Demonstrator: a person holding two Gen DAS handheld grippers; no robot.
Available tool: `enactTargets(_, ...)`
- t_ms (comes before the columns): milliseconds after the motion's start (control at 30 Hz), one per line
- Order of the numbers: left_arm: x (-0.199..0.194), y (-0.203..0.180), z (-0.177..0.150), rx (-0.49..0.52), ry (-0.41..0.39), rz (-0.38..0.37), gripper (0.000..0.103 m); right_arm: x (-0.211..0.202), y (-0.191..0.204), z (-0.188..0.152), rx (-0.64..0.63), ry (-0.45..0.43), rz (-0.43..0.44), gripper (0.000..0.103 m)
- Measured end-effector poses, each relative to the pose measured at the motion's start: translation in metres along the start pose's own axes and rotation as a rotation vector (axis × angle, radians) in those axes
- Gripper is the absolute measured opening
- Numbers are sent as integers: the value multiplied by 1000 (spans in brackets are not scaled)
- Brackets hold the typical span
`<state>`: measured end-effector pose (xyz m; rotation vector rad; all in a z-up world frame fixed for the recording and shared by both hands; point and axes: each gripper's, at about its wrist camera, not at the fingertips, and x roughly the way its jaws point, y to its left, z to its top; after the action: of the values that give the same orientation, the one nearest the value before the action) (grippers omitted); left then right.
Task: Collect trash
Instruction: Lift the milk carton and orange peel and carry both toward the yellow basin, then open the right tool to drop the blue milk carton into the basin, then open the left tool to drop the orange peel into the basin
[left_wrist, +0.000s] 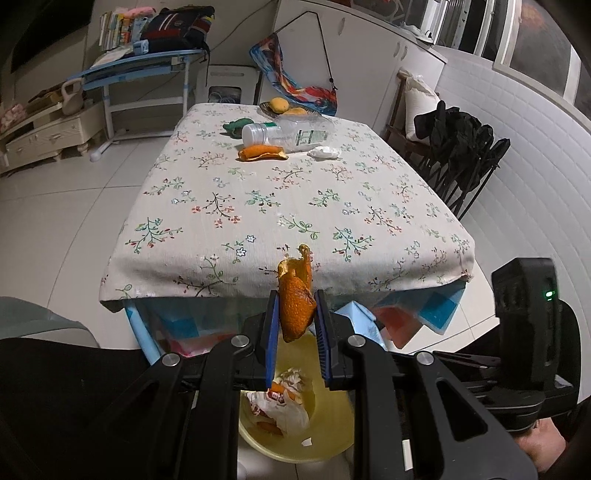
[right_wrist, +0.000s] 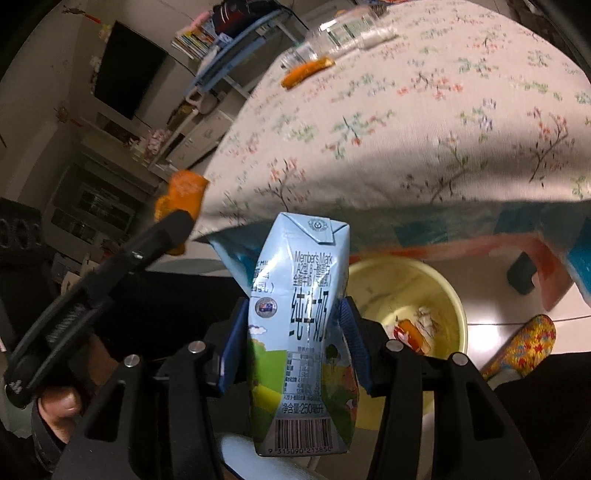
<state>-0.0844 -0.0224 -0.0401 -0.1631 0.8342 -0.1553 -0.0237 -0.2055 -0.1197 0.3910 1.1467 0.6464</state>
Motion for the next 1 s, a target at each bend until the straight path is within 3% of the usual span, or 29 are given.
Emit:
enactTargets(400, -4, -3, -8, 16, 8, -2, 18, -4, -5, 1, 13, -12, -49, 59)
enactTargets(900, 17, -15, -23, 57, 133, -32, 18, -37, -12, 12, 83, -216, -73, 68)
enactTargets(1000, 21, -17, -26, 53, 152, -42, 29, -38, -11, 13, 81, -224, -74, 69)
